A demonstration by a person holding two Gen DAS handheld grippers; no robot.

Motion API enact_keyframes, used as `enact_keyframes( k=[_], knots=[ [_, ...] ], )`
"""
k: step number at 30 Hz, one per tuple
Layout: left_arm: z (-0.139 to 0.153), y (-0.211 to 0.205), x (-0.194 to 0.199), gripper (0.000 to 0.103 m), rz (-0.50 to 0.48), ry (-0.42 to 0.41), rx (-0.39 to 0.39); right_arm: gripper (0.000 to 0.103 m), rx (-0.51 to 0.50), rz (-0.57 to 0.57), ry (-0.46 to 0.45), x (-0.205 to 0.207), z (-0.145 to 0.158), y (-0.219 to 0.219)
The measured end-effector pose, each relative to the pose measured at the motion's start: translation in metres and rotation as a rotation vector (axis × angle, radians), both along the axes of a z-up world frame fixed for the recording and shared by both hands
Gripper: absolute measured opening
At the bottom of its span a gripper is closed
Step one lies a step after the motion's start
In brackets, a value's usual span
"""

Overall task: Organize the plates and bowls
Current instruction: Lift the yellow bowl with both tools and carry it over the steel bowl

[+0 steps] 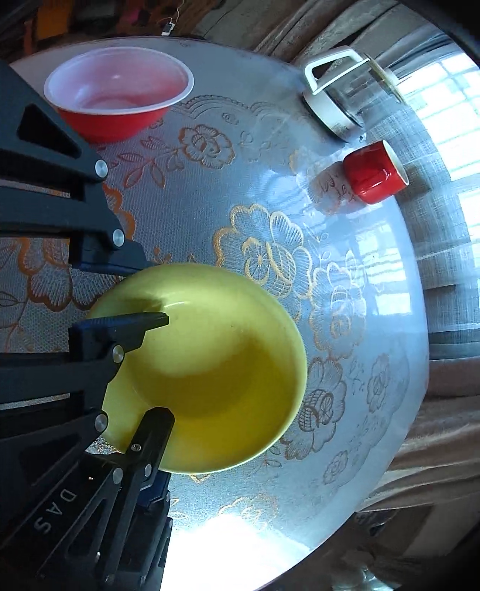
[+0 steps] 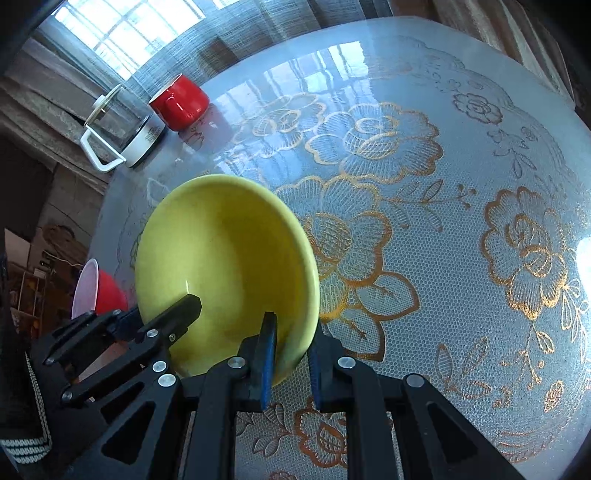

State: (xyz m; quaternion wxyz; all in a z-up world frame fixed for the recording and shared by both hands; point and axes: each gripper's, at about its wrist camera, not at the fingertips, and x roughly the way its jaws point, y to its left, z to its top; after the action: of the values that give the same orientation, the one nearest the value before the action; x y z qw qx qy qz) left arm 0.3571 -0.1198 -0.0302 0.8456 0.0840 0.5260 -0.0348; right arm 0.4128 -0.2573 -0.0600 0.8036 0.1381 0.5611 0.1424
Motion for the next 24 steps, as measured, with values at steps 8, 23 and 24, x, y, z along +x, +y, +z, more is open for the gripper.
enact_keyframes(
  k=[8, 23, 24],
  knots=[
    [0.008, 0.011, -0.021, 0.018, 0.000, -0.015, 0.005, 0.015, 0.020, 0.024, 0.011, -0.009, 0.001, 0.012],
    [0.053, 0.038, -0.091, 0.018, 0.029, -0.136, -0.041, 0.015, 0.031, 0.062, -0.106, -0.067, 0.048, 0.030],
    [0.056, 0.041, -0.097, 0.018, 0.034, -0.143, -0.052, 0.015, 0.033, 0.064, -0.115, -0.072, 0.051, 0.032]
  ],
)
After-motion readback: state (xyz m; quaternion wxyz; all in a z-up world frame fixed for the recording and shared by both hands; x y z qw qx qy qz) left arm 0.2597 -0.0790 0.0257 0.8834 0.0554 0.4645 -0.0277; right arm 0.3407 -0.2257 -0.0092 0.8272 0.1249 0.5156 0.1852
